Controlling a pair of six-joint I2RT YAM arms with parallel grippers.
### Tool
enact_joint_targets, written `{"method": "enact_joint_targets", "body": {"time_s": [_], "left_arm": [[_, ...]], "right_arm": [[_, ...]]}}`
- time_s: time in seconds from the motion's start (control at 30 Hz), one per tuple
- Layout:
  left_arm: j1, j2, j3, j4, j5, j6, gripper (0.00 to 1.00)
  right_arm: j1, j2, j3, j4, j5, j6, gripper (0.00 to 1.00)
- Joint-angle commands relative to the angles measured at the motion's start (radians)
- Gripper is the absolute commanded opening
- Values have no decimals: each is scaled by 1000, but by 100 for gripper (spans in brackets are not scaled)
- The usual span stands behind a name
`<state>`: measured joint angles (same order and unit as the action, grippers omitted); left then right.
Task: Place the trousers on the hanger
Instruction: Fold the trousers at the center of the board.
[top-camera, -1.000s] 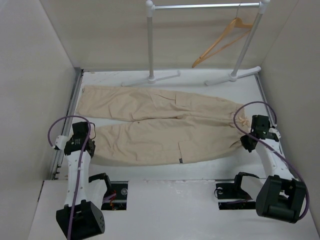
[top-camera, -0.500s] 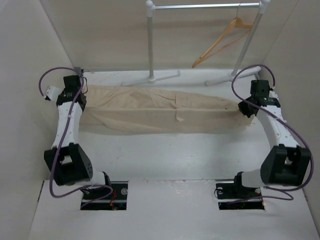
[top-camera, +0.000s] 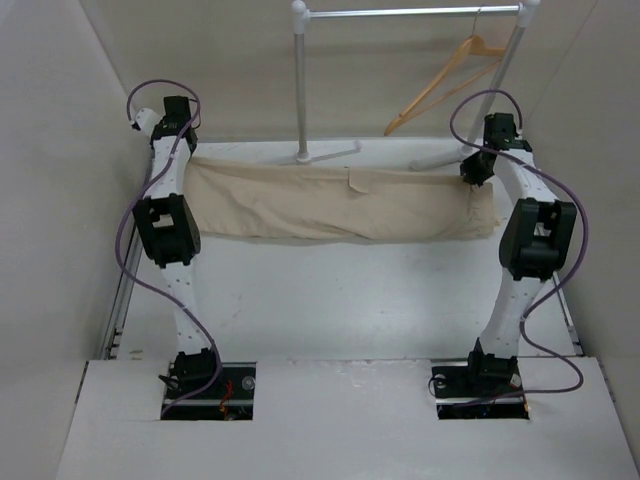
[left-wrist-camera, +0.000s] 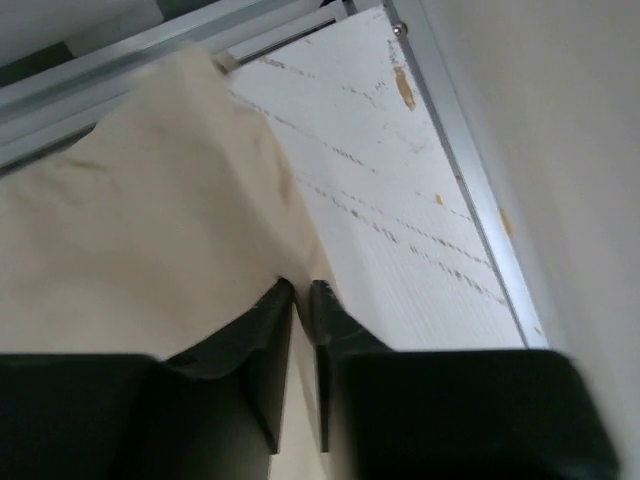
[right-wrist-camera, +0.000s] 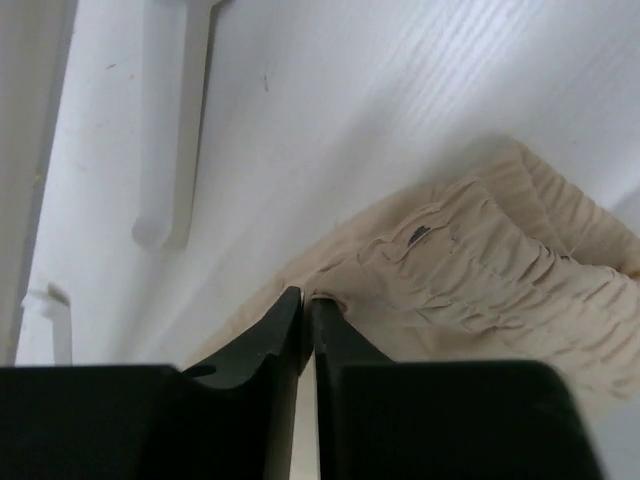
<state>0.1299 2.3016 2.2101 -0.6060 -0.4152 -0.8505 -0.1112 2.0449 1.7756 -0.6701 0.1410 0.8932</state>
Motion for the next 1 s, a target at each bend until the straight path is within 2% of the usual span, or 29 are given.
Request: {"method": "enact_joint_targets", "body": {"time_s": [0.0, 0.07, 0.17, 0.27, 0.3, 0.33, 0.37, 0.47, 0.5, 0.53, 0.6, 0.67, 0.73, 0.83, 0.97], "left_arm": [[23, 93, 164, -54, -77, 50, 18], [26, 91, 168, -31, -62, 48, 36], [43, -22, 50, 24, -21, 71, 47], [63, -233, -262, 126, -1, 84, 50], [72, -328, -429, 177, 19, 73, 50], [79, -399, -560, 214, 38, 58, 50], [90, -456, -669, 238, 58, 35, 50], [139, -568, -925, 285, 177, -50, 51], [156, -583, -984, 307, 218, -67, 52], [168, -590, -1030, 331, 251, -73, 52], [187, -594, -1090, 385, 295, -81, 54], [193, -581, -1113, 446, 322, -85, 55], [199, -548, -1116, 492, 334, -91, 57], [207, -505, -1110, 541, 351, -108, 59], [211, -458, -1101, 594, 358, -120, 60]], "right_arm": [[-34, 90, 155, 10, 34, -5, 28], [-31, 141, 240, -5, 14, -19, 49], [-26, 92, 210, -2, 20, -42, 62], [-2, -50, 17, 75, 35, -42, 67], [8, -110, -72, 114, 32, -34, 67], [18, -162, -156, 156, 32, -24, 65], [27, -214, -244, 194, 29, -13, 60], [43, -343, -459, 270, -3, 4, 19], [38, -385, -523, 285, -10, 16, 13], [37, -426, -585, 305, -17, 30, 12], [2, -489, -697, 368, -43, 47, 20], [-35, -493, -746, 398, -90, 49, 40], [-63, -464, -762, 420, -125, 55, 55], [-81, -393, -733, 449, -149, 49, 65], [-120, -332, -691, 448, -127, 55, 66]]}}
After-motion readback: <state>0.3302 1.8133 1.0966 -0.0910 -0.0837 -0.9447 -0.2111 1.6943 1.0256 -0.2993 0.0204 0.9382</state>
